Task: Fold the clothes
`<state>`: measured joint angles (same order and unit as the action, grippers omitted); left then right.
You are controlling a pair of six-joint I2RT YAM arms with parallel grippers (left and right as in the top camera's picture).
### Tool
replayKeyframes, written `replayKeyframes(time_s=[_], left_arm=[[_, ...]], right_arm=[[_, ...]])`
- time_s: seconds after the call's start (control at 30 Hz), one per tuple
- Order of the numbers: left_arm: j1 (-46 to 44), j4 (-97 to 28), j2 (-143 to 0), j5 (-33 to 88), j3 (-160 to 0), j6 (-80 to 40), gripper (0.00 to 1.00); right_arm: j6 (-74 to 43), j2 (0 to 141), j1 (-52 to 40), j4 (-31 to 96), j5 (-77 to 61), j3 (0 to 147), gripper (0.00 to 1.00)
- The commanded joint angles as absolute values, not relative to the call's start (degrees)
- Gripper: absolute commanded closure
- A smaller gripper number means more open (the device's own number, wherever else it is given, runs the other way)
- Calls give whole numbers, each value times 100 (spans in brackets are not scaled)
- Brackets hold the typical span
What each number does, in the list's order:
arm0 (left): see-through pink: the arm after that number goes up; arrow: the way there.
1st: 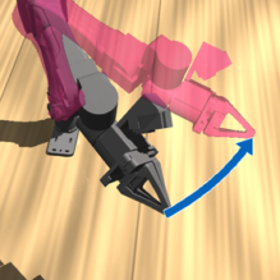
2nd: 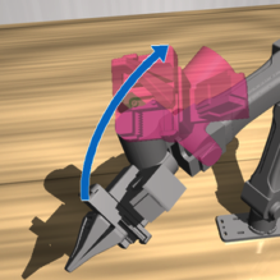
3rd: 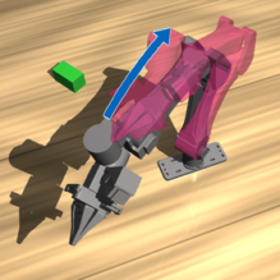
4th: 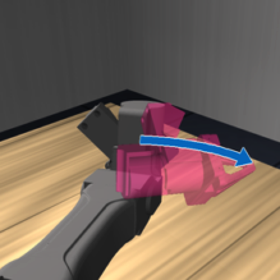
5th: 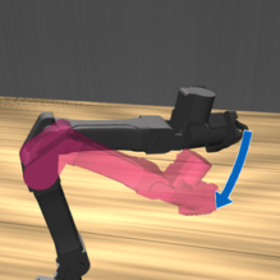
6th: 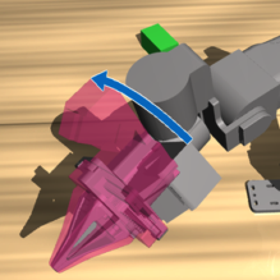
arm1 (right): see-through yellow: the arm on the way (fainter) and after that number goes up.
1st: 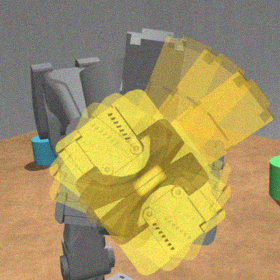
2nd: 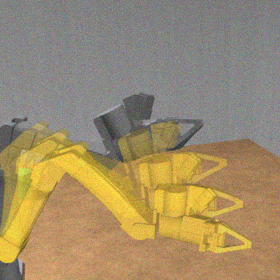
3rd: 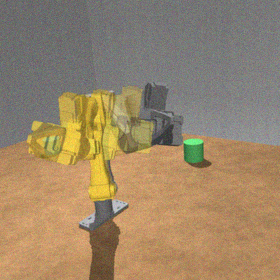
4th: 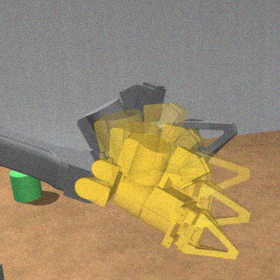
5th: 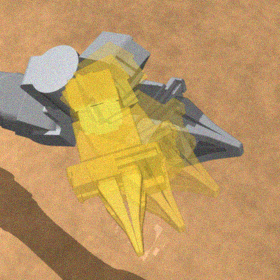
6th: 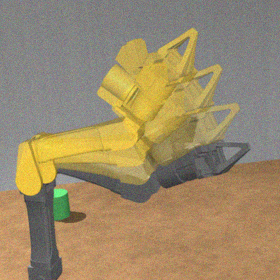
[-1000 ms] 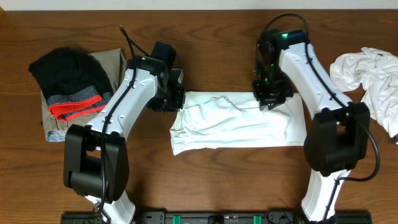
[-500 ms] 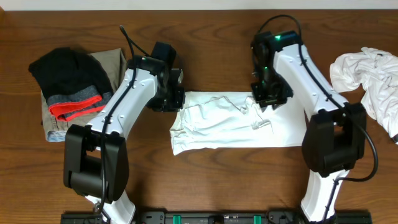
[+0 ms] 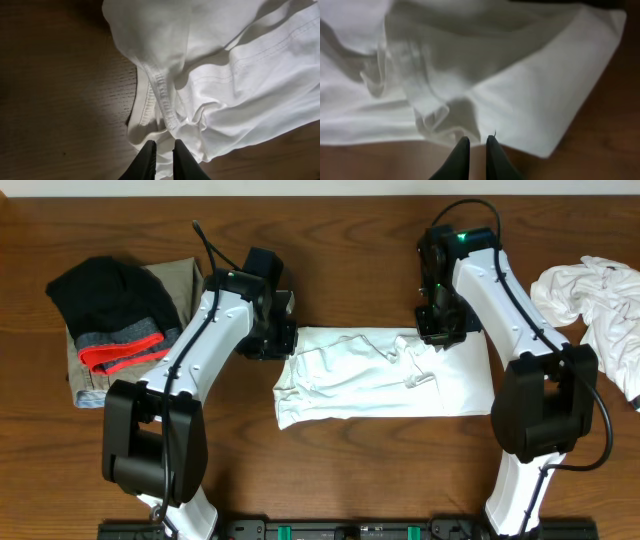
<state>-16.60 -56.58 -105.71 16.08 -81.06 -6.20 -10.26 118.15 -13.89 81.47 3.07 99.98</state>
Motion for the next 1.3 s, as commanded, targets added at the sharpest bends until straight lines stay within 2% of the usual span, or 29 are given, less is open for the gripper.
replayKeyframes(time_s=[0.0, 0.27, 0.33, 0.53, 0.63, 0.83, 1.03, 1.27], left_arm=[[-1636, -5686, -10575, 1538, -8167, -631, 86], [-1636, -5684, -10575, 1538, -8167, -631, 86], [-1636, -5680, -10575, 1538, -8167, -631, 86], [-1636, -5680, -10575, 1538, -8167, -631, 86], [-1636, -5684, -10575, 1535, -8167, -631, 86], [-1636, -5680, -10575, 1535, -8167, -631, 86], [-1636, -5664, -10575, 1535, -8167, -631, 86], [-1636, -5664, -10575, 1535, -8167, -631, 86]], right_arm=[[-1070, 11815, -1422, 7891, 360, 9657, 90], [-1070, 11815, -1422, 6646, 362, 9045, 90], [-1105, 11815, -1444, 6084, 362, 8908, 86], [-1326, 11815, -1470, 4998, 360, 8707, 89], [-1326, 11775, -1463, 5360, 360, 8772, 99], [-1323, 11288, -1459, 6584, 362, 8833, 99], [-1260, 10864, -1470, 7214, 362, 8831, 98], [-1267, 10890, -1472, 7037, 338, 8230, 98]])
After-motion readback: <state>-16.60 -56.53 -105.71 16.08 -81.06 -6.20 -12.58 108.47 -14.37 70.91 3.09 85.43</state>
